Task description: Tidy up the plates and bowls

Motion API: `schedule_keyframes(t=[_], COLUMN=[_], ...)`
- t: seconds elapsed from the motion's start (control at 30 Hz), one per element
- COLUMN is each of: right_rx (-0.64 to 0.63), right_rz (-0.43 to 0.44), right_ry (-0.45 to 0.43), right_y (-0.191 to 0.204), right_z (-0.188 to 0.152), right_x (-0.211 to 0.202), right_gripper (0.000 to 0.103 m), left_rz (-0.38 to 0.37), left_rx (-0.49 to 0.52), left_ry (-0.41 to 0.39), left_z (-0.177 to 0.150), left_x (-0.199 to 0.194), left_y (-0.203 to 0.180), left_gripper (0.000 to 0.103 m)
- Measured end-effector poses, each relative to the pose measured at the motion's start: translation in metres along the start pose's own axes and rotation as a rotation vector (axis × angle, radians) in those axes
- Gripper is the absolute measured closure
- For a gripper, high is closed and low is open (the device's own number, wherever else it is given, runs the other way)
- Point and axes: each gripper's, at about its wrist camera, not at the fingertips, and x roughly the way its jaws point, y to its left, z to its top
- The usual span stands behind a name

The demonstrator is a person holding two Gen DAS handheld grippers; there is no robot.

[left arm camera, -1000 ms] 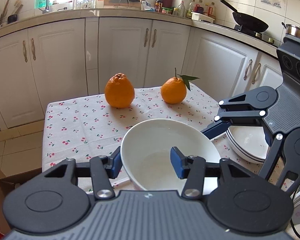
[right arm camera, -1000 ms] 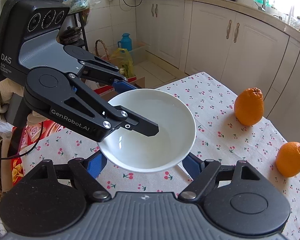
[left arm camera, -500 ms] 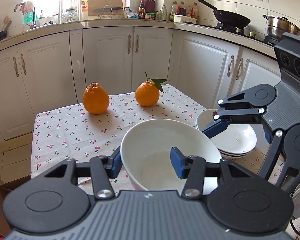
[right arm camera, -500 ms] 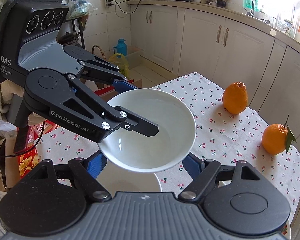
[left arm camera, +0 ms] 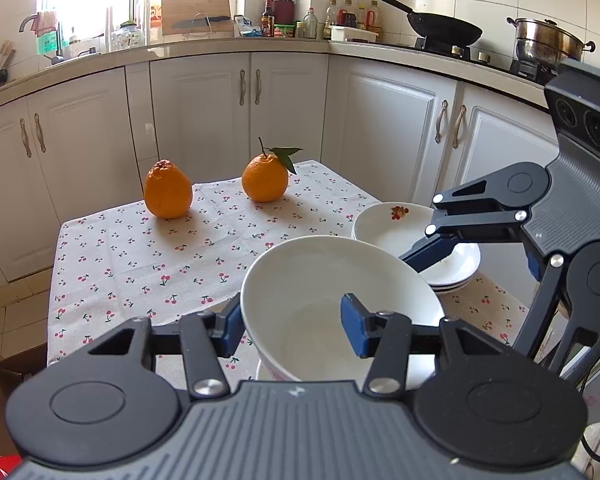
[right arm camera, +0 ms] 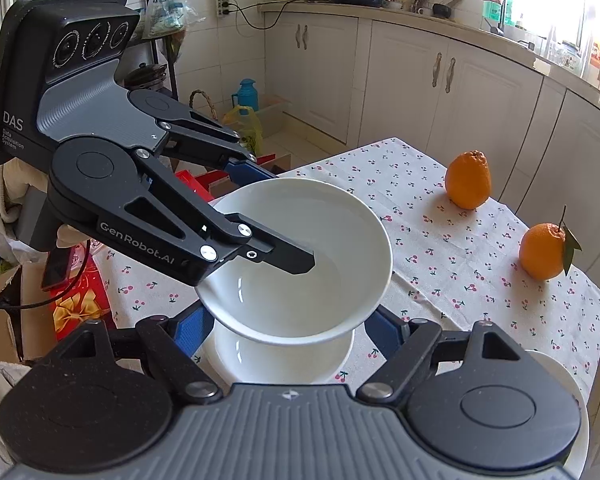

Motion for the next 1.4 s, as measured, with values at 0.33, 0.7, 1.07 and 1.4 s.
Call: schedule_keyframes(t=[0.33, 0.7, 1.07, 1.4], right_rx=[-0.003, 0.008, 0.017, 0.027], right_rz=[0.009, 0.013, 0.012, 0.009], right_ry=[0.02, 0.057, 0.067, 0.006], right_y=[0.004, 0.003, 0.004, 0.002], right_z=[-0.008, -0.017, -0.022, -0.021], right_x=[0.004, 0.017, 0.023, 0.009], right_gripper=[0.018, 0.018, 0.017, 0.001], left_rz=[0.0, -0.01, -0.006, 0.041], left_rx=[-0.019, -0.042, -0.038, -0.028], left_ry=[0.023, 0.063, 0.071, 0.033], left_z=[-0.012, -0.024, -0.027, -0.027], left_x=[0.004, 0.019, 0.022, 0.01], left_y=[-0.004, 0.0, -0.001, 0.002], left_gripper=[0.054, 0.054, 0.054, 0.026])
